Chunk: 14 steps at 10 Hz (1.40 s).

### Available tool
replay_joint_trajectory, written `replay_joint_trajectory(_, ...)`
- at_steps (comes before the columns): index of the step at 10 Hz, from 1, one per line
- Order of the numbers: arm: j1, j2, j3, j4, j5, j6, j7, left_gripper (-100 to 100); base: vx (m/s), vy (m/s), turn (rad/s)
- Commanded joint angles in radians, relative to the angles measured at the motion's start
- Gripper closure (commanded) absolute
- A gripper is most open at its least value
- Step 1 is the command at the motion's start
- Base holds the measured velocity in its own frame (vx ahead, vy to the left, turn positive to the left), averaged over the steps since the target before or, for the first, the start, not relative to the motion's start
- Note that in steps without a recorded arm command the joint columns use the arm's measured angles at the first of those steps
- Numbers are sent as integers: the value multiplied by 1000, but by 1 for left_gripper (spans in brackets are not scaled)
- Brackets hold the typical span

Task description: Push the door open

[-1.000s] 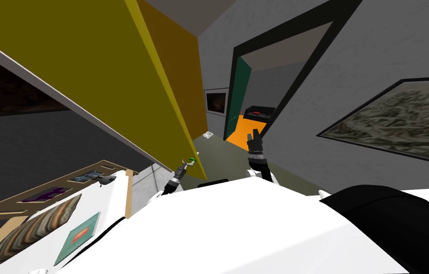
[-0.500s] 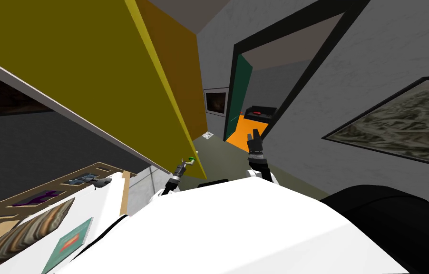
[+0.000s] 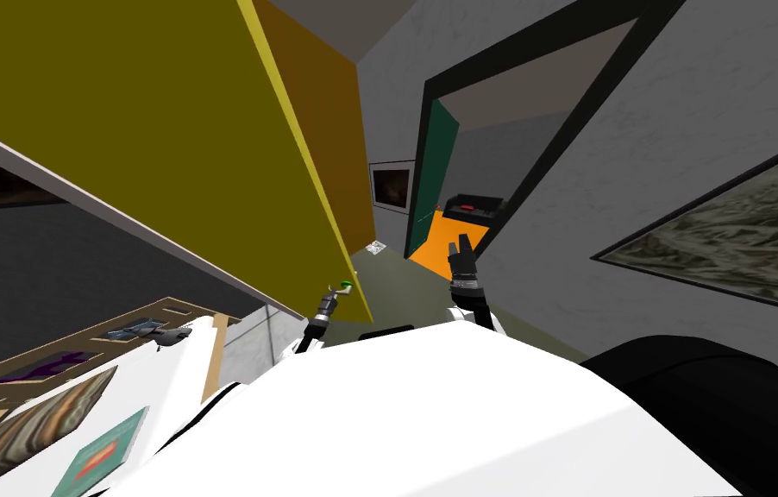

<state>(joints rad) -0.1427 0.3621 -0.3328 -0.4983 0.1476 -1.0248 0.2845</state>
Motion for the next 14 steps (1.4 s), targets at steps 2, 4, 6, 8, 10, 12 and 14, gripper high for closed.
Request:
replay_joint_trajectory(2,-24,-27,54,-4,15,44,-30,100,118,-89,11)
replay_joint_trajectory(4,-38,-50,89,4,24,73,-51,100,149,-98,19)
replay_joint_trajectory(6,-50,-71,121,11,32,101,-70,100,165,-99,22)
replay_joint_trajectory(8,-44,-67,131,9,36,106,-74,100,101,-41,13)
replay_joint_trajectory(10,-46,-69,157,9,49,115,-89,100,167,-56,47)
replay_joint_trajectory(12,-47,-74,179,14,60,118,-102,100,179,-101,48)
replay_joint_trajectory(14,-48,-79,205,20,73,122,-117,100,203,-83,50)
